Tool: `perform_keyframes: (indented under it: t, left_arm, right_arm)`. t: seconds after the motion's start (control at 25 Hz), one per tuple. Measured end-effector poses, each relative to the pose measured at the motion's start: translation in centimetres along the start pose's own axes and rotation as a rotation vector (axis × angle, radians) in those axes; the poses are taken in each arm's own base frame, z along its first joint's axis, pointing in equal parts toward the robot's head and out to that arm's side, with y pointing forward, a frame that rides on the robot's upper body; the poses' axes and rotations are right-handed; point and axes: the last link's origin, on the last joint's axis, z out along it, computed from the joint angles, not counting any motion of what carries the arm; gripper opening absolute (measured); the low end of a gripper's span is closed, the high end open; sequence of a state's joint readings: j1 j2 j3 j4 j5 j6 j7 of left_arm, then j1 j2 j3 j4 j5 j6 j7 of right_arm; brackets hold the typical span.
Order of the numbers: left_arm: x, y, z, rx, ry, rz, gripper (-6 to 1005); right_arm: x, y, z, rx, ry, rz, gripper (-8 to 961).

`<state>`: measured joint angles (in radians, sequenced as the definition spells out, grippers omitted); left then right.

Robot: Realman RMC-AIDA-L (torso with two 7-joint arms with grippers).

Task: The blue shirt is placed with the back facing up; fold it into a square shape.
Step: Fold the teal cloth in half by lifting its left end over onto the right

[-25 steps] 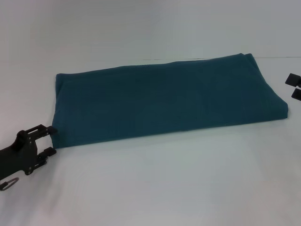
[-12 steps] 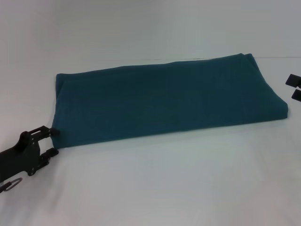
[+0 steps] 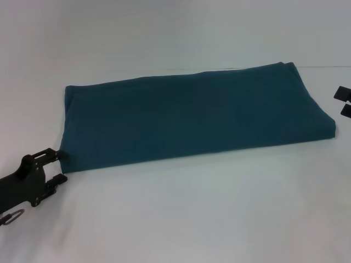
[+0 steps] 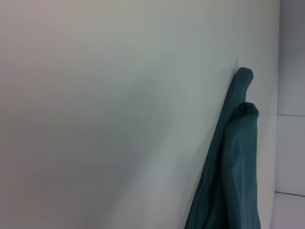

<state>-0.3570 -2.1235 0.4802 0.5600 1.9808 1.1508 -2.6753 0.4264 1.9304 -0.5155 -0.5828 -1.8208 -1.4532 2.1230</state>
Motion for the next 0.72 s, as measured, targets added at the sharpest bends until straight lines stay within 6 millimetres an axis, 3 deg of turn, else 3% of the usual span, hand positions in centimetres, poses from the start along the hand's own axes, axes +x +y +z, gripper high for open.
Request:
perform_keyframes:
  t: [0.72]
  left_arm:
    - [-0.2,1.3,2.4,0.017,-0.009,0.033,639]
  right_arm:
    - [-0.1,0.0,-0.2,0.0,-0.008,0.001,928]
